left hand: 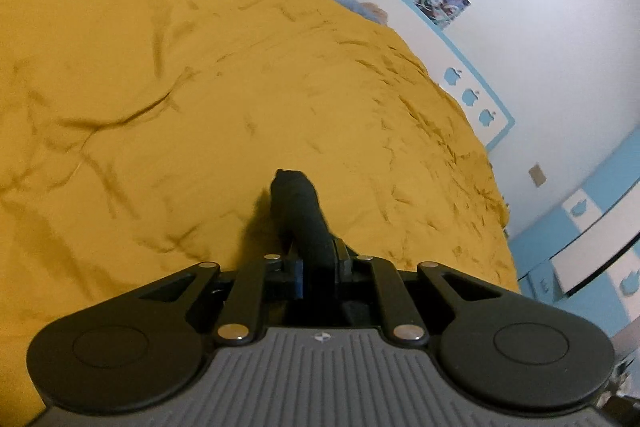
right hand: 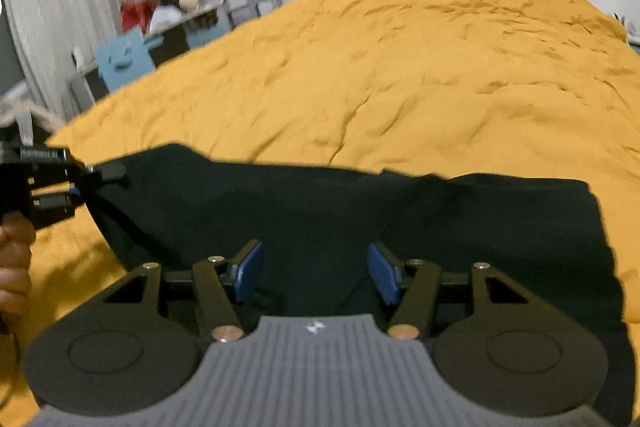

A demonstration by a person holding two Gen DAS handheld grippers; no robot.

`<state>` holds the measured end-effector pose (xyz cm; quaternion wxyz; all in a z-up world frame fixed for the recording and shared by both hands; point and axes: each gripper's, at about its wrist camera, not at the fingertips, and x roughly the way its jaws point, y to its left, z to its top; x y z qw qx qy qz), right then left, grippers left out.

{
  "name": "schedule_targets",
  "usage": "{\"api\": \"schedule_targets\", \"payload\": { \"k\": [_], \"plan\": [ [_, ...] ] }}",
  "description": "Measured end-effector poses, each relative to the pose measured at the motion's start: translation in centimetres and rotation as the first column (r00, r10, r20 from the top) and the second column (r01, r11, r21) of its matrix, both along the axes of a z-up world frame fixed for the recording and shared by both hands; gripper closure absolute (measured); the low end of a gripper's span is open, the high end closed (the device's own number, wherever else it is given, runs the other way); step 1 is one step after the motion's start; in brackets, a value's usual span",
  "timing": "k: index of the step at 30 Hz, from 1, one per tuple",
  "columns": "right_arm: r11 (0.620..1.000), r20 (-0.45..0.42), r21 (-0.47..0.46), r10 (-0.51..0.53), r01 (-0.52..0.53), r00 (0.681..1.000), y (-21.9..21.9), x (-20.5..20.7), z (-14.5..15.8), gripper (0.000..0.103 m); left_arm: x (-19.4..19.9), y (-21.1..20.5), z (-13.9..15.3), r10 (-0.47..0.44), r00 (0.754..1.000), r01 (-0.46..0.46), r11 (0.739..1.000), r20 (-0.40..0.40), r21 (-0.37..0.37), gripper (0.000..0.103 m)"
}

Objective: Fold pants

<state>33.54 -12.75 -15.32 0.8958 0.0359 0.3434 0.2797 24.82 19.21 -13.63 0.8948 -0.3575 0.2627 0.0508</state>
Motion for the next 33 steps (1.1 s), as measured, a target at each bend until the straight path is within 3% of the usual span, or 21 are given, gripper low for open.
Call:
{"api": "schedule_targets", "payload": {
  "k": [5, 10, 17, 26, 33],
  "plan": [
    [0.995, -0.003, 0.057, -0.087, 0.087, 0.996, -4.2, 0.7, 0.8, 0.048, 1.5, -3.9, 3.4, -0.054, 0.999, 0.052, 0.991, 0.006, 0.121, 0.09],
    [0.961, -0.084, 0.156, -0.217, 0.227, 0.973, -9.3, 0.9, 1.5, 0.047, 3.0, -7.9, 6.0, -0.091, 0.996, 0.086, 0.984, 0.021, 0.155, 0.09],
    [0.943, -0.093, 0.183, -0.266, 0.279, 0.959, -14.2, 0.9, 3.5, 0.047, 3.4, -13.9, 8.5, -0.174, 0.983, 0.15, 0.95, 0.064, 0.273, 0.09],
    [0.917, -0.113, 0.214, -0.319, 0.337, 0.941, -18.5, 0.7, 4.4, 0.047, 3.4, -21.5, 8.9, -0.304, 0.95, 0.249, 0.88, 0.076, 0.404, 0.09],
    [0.909, -0.126, 0.215, -0.336, 0.356, 0.934, -19.8, 0.4, 4.6, 0.047, 3.8, -28.8, 8.0, -0.446, 0.893, 0.372, 0.803, 0.056, 0.465, 0.09]
  ]
}}
